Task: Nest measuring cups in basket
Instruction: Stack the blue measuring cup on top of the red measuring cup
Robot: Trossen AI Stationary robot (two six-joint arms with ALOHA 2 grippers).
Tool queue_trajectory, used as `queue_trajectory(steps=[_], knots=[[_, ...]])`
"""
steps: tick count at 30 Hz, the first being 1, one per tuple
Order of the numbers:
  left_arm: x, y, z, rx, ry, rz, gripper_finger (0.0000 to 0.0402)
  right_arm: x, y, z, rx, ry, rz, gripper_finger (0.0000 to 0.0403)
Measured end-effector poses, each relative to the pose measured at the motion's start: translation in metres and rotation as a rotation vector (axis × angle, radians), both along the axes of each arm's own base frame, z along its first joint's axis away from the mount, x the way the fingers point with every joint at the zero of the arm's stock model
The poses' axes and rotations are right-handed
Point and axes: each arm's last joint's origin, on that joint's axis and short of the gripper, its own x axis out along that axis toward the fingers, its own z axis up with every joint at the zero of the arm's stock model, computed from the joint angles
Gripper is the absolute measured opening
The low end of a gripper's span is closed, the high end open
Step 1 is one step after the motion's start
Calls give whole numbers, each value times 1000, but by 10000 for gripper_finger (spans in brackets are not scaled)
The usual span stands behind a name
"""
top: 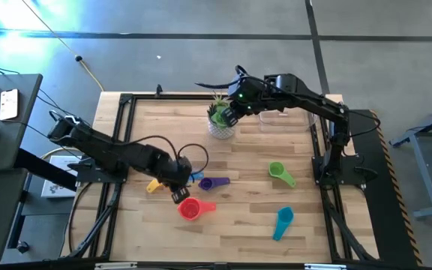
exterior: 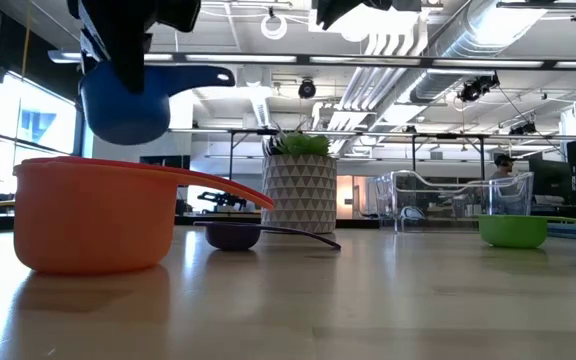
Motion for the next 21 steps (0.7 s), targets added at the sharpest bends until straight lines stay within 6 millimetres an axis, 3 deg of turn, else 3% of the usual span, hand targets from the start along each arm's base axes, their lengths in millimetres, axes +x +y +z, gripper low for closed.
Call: queue_trajectory(steps=[11,21], knots=[[-3,-29,0,-81,-28,50,3,0,5,-1,47,-22,-62,55],[2,-40,27,-93,-132,68,3,0,5,-1,68,-34,-92,55]])
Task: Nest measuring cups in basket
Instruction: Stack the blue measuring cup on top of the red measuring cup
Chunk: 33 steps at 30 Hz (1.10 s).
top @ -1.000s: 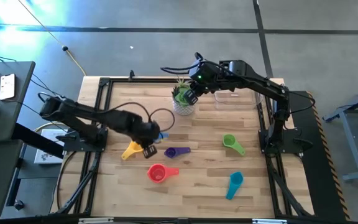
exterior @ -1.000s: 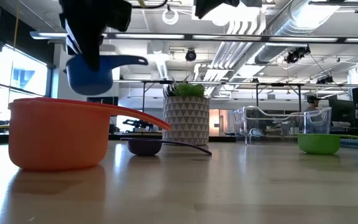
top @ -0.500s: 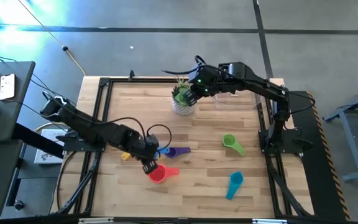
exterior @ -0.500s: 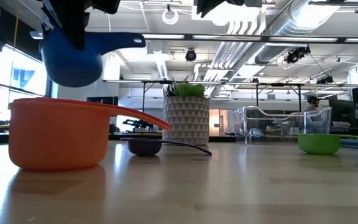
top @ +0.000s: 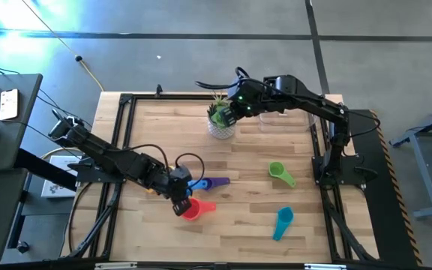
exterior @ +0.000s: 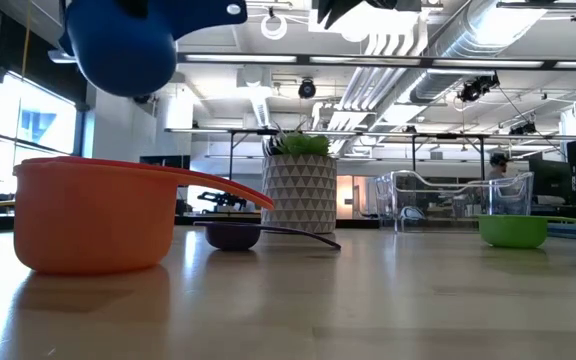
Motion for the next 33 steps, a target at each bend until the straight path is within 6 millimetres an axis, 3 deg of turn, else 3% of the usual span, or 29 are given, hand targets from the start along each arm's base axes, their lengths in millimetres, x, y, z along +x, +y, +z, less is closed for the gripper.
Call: queue_trajectory(steps=[5,11,33], knots=[[5,-4,-1,1,3,26,3,1,3,0,8,-5,-3,55],[14,-20,-19,33,47,-14,3,1,8,0,-13,1,-9,55],[37,-46,-66,74,96,-35,9,-1,12,-2,-11,26,-28,55]])
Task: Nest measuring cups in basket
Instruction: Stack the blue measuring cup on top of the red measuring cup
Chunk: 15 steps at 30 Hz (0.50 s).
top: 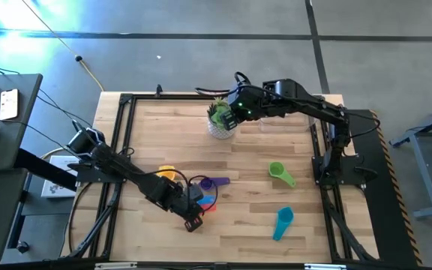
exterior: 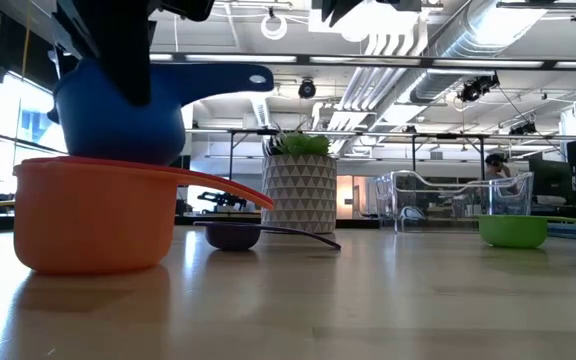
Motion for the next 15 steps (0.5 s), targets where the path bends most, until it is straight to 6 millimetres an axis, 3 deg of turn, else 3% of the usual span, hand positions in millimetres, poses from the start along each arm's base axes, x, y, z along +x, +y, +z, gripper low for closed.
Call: queue_trajectory(steps=[15], knots=[[-3,-11,-6,-24,27,2,10,-1,0,-1,4,10,2,55]])
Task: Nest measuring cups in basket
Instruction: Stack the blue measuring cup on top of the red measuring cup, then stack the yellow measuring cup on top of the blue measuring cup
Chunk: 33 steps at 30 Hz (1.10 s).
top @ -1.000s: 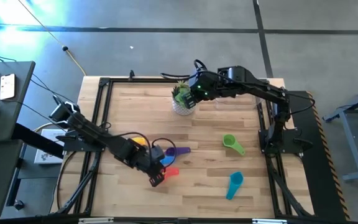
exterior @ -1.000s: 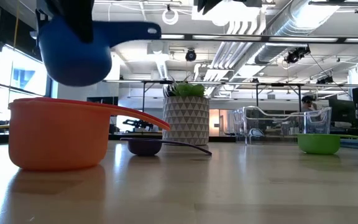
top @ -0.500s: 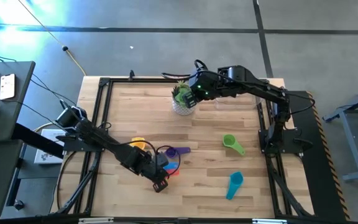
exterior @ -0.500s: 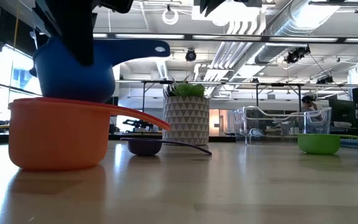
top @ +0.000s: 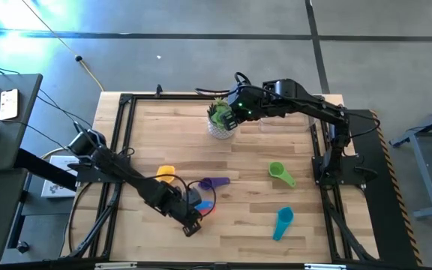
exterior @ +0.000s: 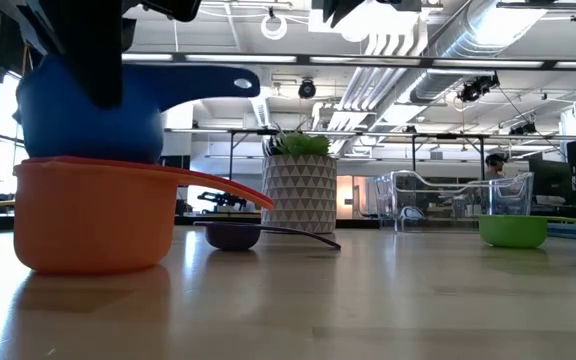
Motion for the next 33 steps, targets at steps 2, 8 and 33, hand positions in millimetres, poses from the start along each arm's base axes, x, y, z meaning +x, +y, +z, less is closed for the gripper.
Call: queue_trajectory(steps=[2,8,33], knots=[[0,-1,-4,5,12,-4,10,0,0,0,1,-1,-2,55],[3,-3,-14,26,38,-21,11,0,2,0,0,0,4,55],[0,0,-3,-3,28,-104,85,1,15,-1,24,4,58,55]])
